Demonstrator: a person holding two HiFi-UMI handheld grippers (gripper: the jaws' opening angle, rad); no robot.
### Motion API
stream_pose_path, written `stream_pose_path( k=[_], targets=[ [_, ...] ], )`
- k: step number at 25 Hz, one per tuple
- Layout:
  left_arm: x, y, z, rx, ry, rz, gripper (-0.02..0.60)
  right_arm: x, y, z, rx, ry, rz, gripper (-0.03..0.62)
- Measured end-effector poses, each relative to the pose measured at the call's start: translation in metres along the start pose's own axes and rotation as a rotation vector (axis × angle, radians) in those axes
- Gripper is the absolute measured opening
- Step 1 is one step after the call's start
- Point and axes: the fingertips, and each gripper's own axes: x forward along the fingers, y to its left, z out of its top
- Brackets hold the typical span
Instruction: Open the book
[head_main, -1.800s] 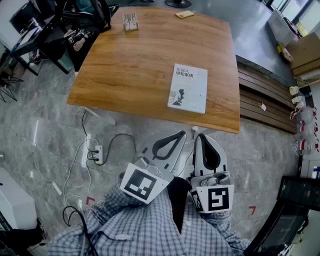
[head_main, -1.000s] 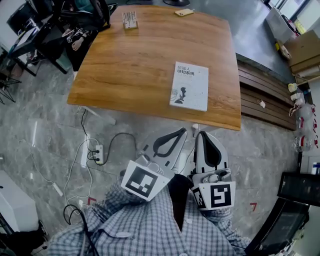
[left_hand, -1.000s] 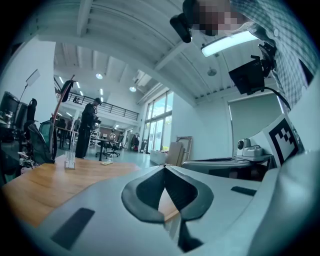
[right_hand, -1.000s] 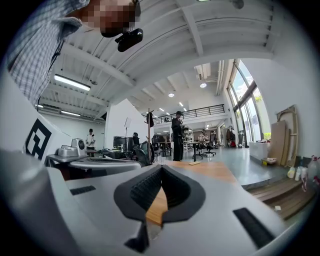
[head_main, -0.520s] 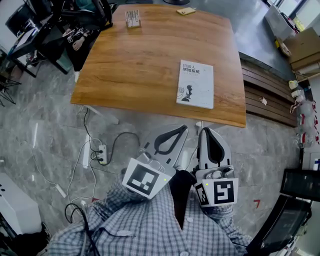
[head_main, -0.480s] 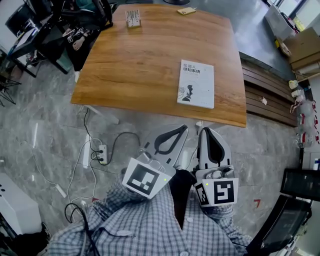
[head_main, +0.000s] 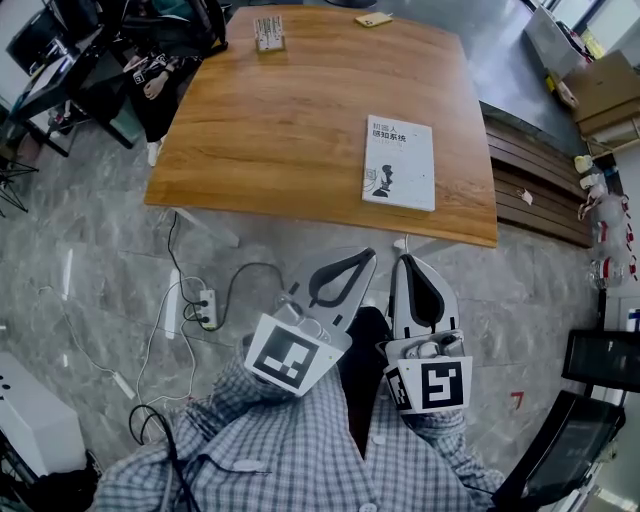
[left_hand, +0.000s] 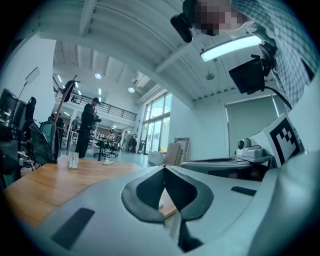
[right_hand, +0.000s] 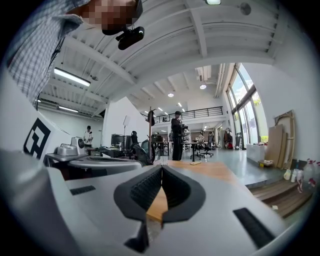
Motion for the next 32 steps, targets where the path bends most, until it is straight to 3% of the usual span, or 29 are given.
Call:
stream_pose_path(
  k=[21, 32],
  targets=[
    [0.015, 0.009, 0.001, -0.013, -0.026, -0.002, 0.0, 0.01, -0.015, -0.002, -0.038, 0.018, -0.008, 0.02],
    [0.055, 0.039, -0.006, -0.015, 0.002, 0.045, 0.0, 0.055, -0.049, -0.011, -0.009, 0.038, 0.026, 0.02]
  ],
)
